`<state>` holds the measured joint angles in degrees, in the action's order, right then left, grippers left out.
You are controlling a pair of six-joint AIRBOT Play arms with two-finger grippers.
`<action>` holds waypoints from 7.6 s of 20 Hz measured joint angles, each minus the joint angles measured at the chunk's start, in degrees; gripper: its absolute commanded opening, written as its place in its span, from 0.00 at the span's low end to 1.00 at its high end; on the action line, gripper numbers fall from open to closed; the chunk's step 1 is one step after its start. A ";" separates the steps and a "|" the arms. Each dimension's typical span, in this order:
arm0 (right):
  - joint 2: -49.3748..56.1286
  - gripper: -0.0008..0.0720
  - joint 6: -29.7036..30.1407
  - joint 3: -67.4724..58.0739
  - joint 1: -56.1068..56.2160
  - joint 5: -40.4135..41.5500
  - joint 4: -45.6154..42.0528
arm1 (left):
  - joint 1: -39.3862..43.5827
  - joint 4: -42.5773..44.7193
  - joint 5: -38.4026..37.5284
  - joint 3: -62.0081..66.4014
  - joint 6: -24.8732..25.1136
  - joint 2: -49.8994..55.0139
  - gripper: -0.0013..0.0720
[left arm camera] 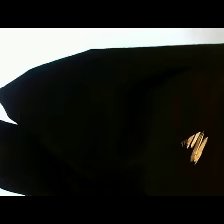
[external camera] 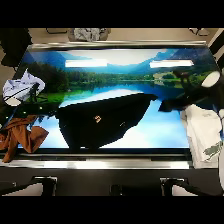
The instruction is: Fold the shirts.
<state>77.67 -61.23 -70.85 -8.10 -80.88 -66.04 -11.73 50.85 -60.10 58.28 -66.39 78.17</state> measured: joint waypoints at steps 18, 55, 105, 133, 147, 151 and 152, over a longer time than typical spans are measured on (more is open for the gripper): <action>-5.38 0.90 -16.41 38.80 38.27 53.37 42.73 | 0.00 1.79 -0.37 0.00 2.10 0.00 0.06; -31.10 0.06 -2.95 -40.79 2.95 13.25 -17.22 | -14.67 -18.32 6.88 34.93 -7.45 -40.17 0.06; 1.92 0.96 8.94 7.26 -12.96 -4.48 1.31 | 7.04 7.76 1.44 -13.00 -8.00 -5.62 0.98; 8.20 0.06 4.13 18.32 5.73 9.51 6.97 | 9.62 7.76 6.14 -12.15 -6.88 -10.12 0.06; -20.39 0.06 2.23 -26.10 7.17 12.98 -23.50 | -13.05 11.91 -0.13 39.56 -18.16 -25.20 0.06; -26.60 0.06 -0.22 -30.69 7.21 10.62 -28.79 | -18.08 13.81 -7.32 42.25 -22.84 -27.19 0.06; -27.47 0.06 -0.33 -31.17 7.21 9.90 -29.42 | -18.27 13.88 -7.98 42.49 -23.41 -27.50 0.06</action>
<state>50.19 -61.56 -102.02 -0.89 -70.98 -95.46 -30.00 64.73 -68.07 100.77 -89.80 50.68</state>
